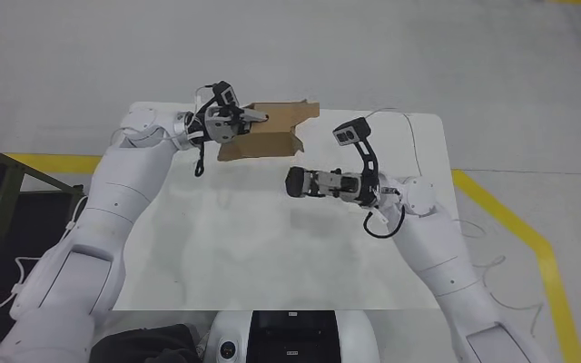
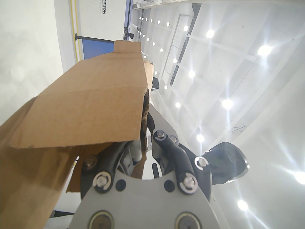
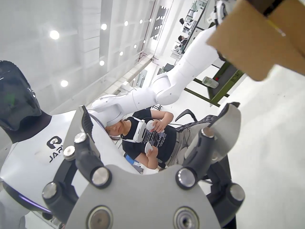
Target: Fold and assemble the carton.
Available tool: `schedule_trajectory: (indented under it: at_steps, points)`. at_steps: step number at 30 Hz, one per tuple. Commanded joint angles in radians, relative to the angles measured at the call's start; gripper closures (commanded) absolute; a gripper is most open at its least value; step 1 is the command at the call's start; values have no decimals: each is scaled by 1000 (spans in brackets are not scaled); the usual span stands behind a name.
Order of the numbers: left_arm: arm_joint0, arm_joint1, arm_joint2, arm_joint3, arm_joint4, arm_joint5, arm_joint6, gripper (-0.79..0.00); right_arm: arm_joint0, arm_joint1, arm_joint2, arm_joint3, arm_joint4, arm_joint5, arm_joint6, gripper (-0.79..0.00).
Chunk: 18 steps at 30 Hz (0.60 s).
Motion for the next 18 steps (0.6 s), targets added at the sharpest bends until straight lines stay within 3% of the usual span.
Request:
schedule_trajectory:
  at_steps: [1, 18]
  points:
    - [1, -1, 0, -1, 7, -4, -3, 0, 6, -2, 2, 6, 10, -21, -8, -785]
    - [4, 7, 2, 29, 54, 94, -157, 0, 20, 9, 53, 43, -34, -47, -67, -785]
